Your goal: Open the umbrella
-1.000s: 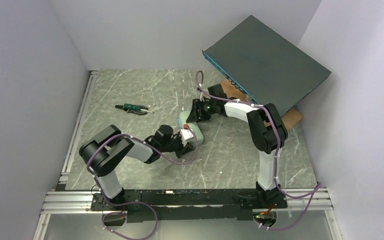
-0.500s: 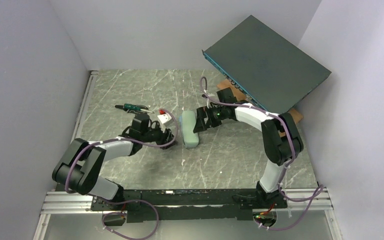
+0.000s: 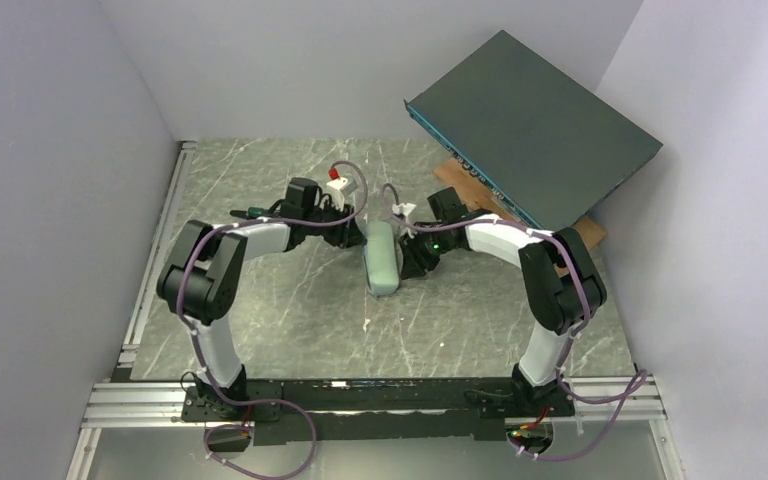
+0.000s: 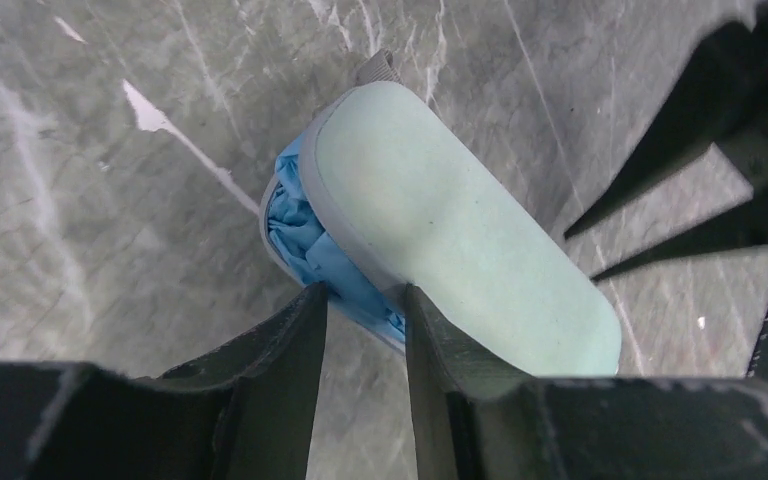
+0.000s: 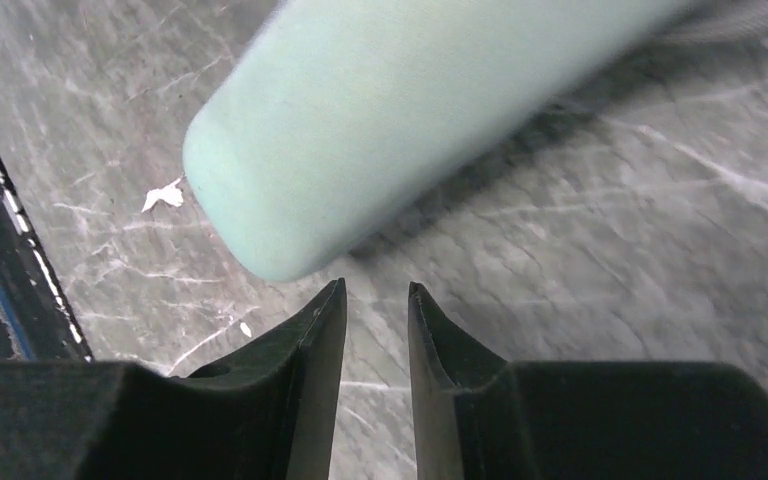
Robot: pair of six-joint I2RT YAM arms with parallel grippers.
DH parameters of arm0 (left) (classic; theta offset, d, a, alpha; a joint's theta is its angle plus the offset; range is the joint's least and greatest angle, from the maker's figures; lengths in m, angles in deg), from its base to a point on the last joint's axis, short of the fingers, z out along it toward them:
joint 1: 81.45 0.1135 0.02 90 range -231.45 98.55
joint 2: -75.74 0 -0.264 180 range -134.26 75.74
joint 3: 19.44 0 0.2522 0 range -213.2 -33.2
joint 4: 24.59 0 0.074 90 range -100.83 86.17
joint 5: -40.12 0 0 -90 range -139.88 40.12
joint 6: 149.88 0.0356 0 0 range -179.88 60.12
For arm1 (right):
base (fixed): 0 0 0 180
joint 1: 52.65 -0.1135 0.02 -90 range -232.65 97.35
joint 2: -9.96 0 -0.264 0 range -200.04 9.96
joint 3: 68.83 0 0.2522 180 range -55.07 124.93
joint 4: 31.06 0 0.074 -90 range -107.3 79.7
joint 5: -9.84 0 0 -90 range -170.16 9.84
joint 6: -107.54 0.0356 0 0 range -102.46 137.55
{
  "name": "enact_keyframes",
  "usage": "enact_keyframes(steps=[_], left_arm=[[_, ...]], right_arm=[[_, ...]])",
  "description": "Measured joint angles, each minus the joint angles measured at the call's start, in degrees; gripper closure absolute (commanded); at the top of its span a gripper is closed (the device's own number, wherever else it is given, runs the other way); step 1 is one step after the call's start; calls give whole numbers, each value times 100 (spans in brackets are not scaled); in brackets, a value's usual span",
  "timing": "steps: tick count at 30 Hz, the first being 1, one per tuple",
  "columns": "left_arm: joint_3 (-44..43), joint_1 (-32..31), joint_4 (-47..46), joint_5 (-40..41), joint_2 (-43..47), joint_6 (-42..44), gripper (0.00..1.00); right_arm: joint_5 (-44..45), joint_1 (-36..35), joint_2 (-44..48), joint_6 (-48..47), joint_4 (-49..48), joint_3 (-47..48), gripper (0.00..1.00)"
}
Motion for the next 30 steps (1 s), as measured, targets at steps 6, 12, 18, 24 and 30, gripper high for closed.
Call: enact_keyframes(steps=[6, 12, 18, 24, 30], left_arm=[[-883, -162, 286, -278, -831, -157, 58], [-1178, -238, 431, -470, -1036, -153, 38], [39, 708, -24, -610, -197, -415, 32], [1303, 1303, -592, -651, 1478, 68, 31], [2085, 1086, -942, -1040, 2085, 734, 35]], right_arm=[[179, -787, -11, -98, -667, -208, 66], [216, -1436, -146, 140, -1228, -184, 56], [-70, -1145, -28, -61, -807, -125, 32], [-531, -605, 39, -496, 354, 876, 16], [-634, -439, -1062, -1408, 1410, 3093, 13]])
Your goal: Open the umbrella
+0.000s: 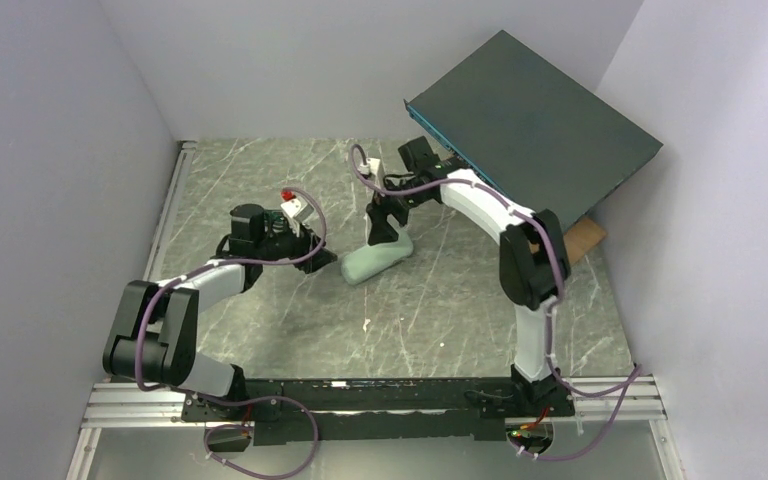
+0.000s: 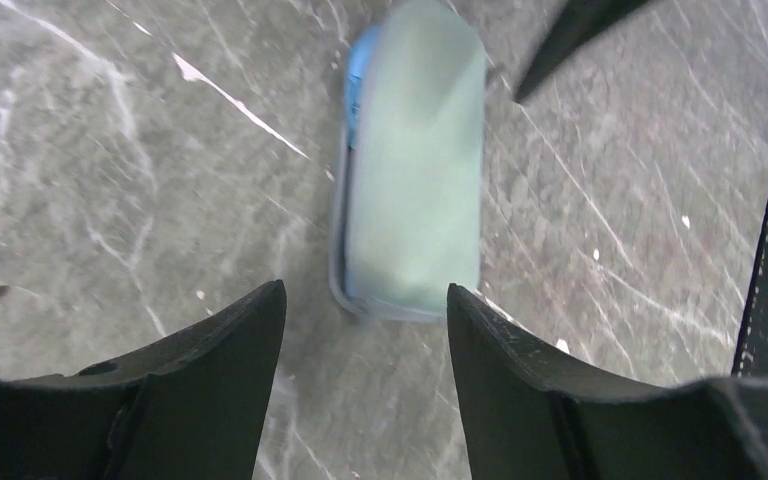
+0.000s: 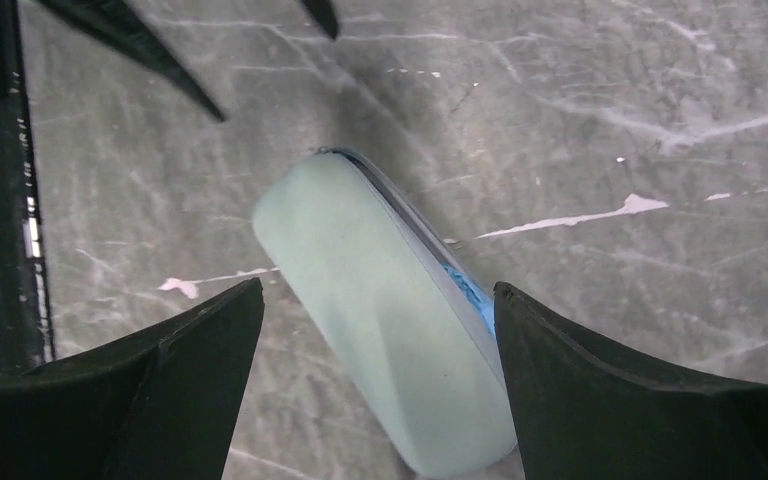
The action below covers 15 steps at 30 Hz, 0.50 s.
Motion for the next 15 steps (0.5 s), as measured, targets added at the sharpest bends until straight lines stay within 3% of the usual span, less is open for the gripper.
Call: enact_keyframes(steps=[4, 10, 11, 15], left_arm=[[208, -133, -15, -15, 0, 208, 37], [525, -511, -273, 313, 22, 240, 40], [601, -608, -330, 387, 39, 208, 40], [907, -942, -505, 601, 214, 79, 45]], right_arm=[[-4, 46, -885, -402, 675, 901, 13], [-26, 50, -1495, -1209, 1639, 1193, 15], [-33, 50, -1523, -1425, 1711, 1145, 17], [-125, 90, -1499, -2092, 1910, 962, 47]])
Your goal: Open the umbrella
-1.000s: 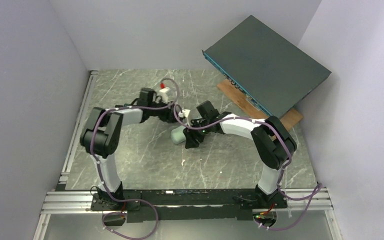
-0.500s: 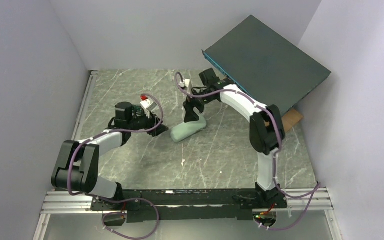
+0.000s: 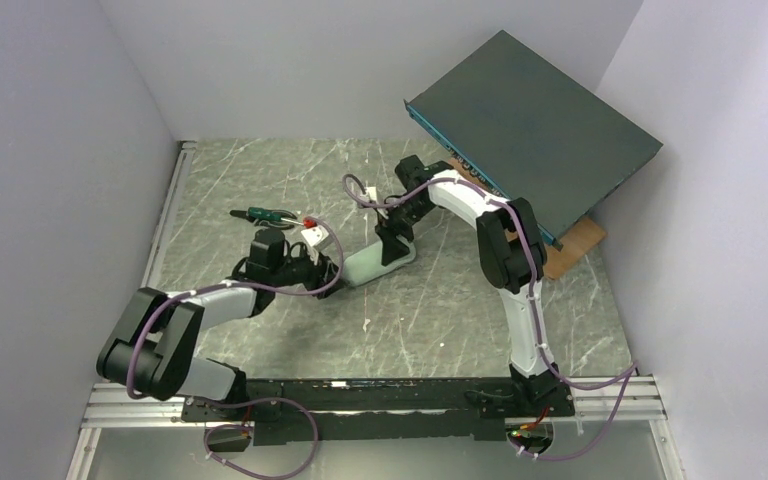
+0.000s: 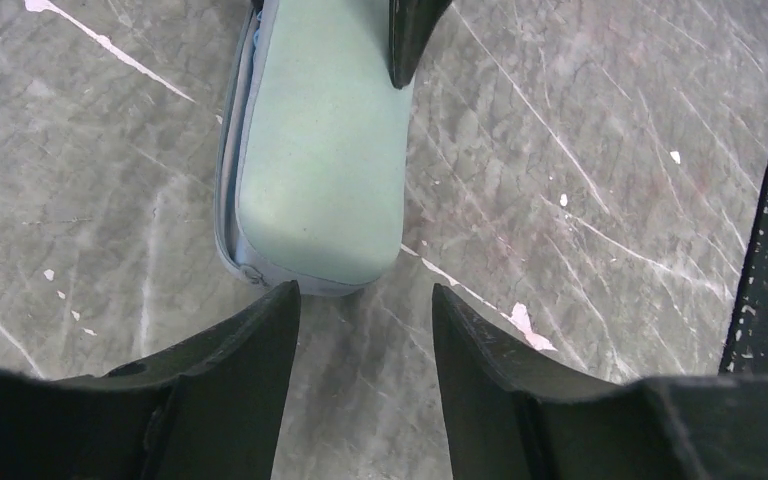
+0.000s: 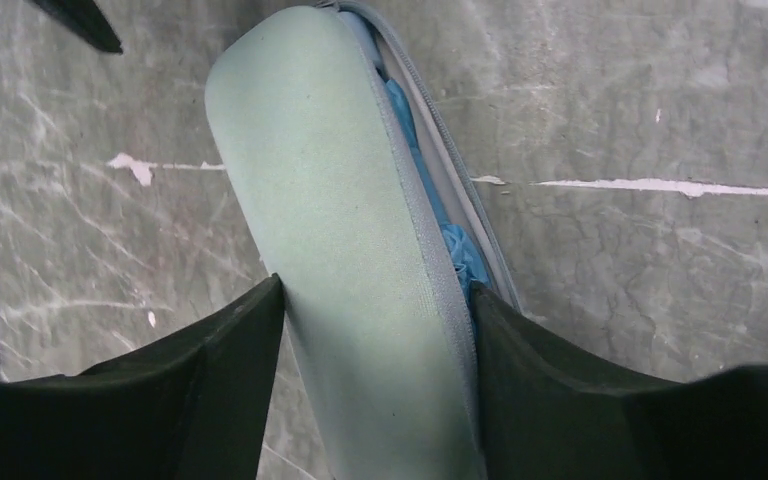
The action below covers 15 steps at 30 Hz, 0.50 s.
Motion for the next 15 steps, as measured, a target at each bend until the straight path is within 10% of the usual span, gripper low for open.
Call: enact_keyframes(steps=[6, 15], left_arm=[[295, -144, -208, 299, 227, 94, 51], [339, -734, -372, 636, 243, 817, 54]], right_arm=[[-343, 199, 181, -817, 111, -385, 71], [-428, 387, 313, -2116, 1056, -625, 76]])
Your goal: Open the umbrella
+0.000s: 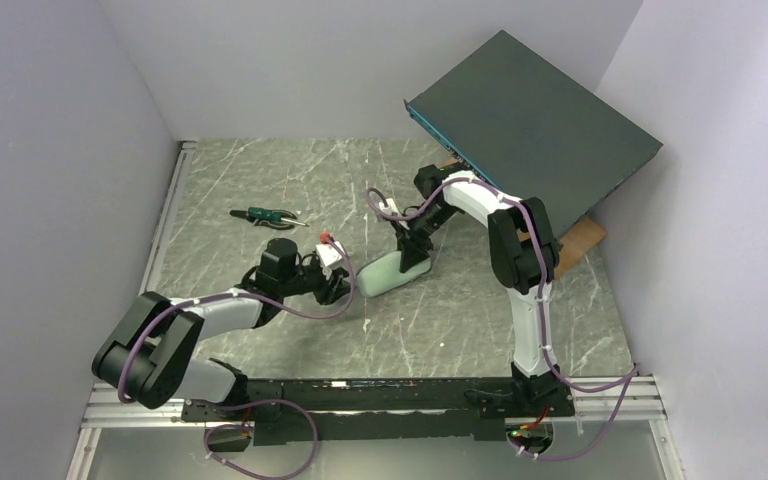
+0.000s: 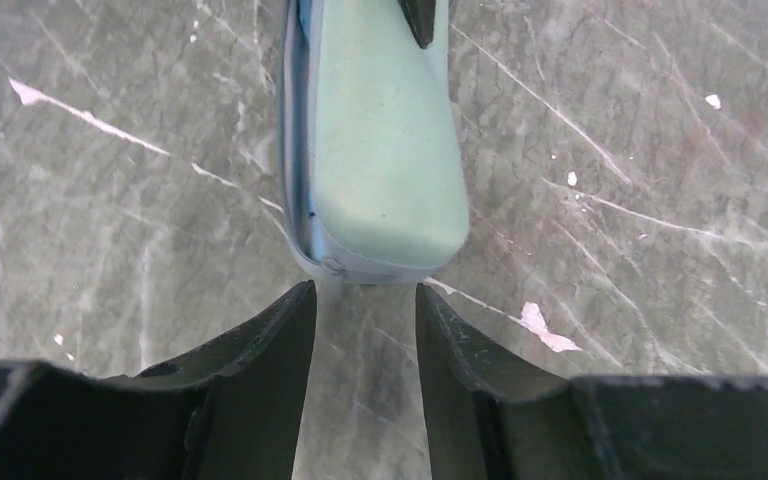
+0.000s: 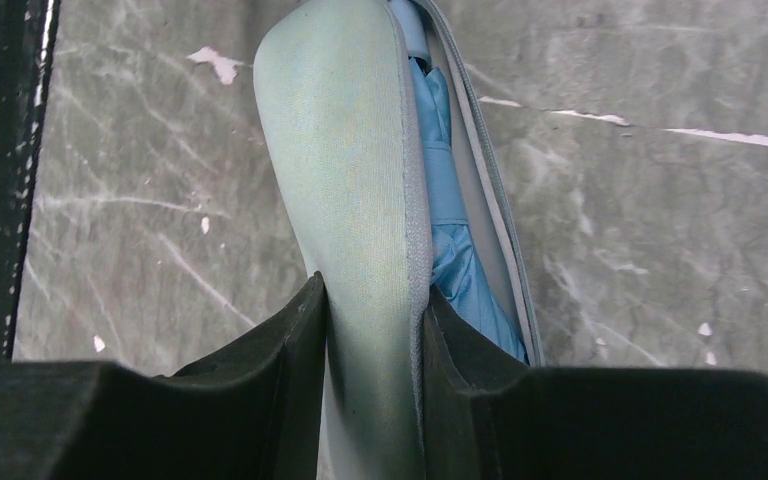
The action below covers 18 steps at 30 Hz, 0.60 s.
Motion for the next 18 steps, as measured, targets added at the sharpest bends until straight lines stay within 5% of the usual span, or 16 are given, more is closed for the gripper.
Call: enact_keyframes(steps=[10, 18], left_arm=[[-48, -382, -201, 170, -551, 866, 65], [-262, -476, -74, 87, -778, 1191, 57]], right_arm=[[26, 39, 90, -398, 498, -236, 81], [37, 46, 85, -387, 546, -229, 82]])
